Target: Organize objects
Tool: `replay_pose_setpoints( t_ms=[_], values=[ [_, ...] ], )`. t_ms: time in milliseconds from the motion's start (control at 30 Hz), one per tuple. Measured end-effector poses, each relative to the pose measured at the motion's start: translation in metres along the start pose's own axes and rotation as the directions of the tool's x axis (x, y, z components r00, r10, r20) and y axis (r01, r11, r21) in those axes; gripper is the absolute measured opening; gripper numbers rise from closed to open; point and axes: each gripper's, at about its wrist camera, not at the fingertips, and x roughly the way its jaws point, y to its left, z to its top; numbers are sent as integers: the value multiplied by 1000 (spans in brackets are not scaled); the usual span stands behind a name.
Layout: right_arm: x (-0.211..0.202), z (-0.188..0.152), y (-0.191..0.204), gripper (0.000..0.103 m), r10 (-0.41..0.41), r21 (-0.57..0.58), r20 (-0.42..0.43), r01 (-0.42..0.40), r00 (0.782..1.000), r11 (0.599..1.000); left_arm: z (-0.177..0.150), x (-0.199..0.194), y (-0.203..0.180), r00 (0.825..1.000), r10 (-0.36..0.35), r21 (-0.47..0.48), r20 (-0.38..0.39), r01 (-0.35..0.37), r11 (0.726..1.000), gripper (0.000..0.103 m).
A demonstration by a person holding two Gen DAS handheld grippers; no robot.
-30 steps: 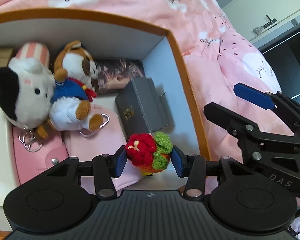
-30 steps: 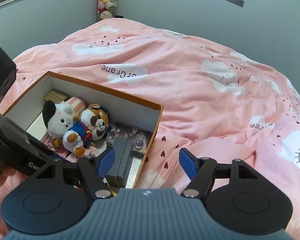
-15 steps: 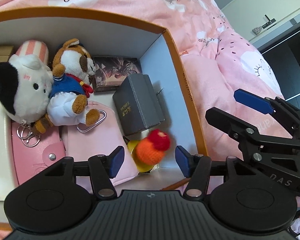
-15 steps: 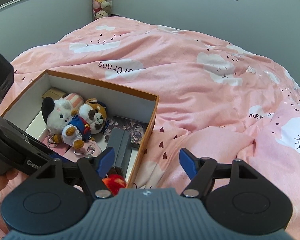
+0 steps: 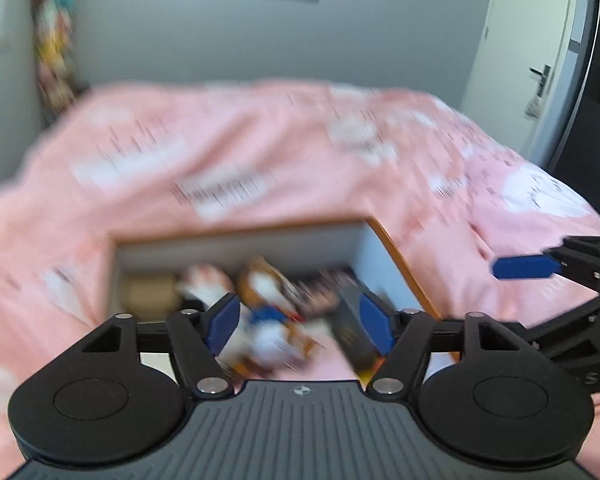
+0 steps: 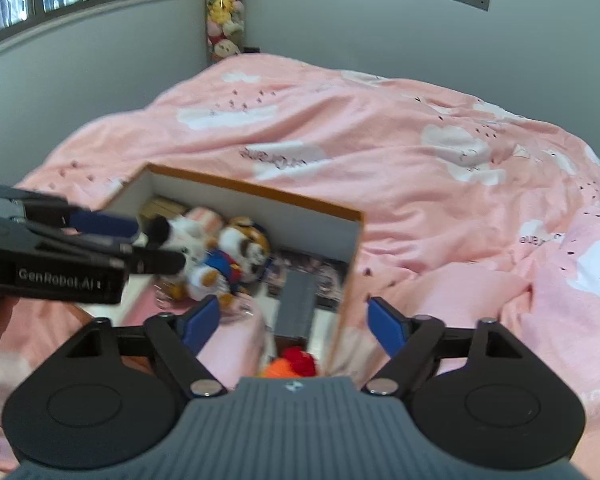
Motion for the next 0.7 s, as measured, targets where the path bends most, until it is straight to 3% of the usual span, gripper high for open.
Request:
replay_pose_setpoints(
  t_ms=[133,300,467,700],
  values=[
    [-15,5,15,91,31,39,58,-34,998,999,7,-27,1,990,98,40,103,-102,994,90],
    [-30,7,31,98,30,122,150,-48,988,991,4,-52,3,955,228,49,187,-241,969,95],
    [-38,-2,46,102,17,163,208,-51,978,985,-9,-57,8,959,229,24,166,-236,972,95],
    [-38,-23,61,102,-39,138,194,12,980,990,-38,-60,13,957,257,-10,132,-258,966,95]
  ],
)
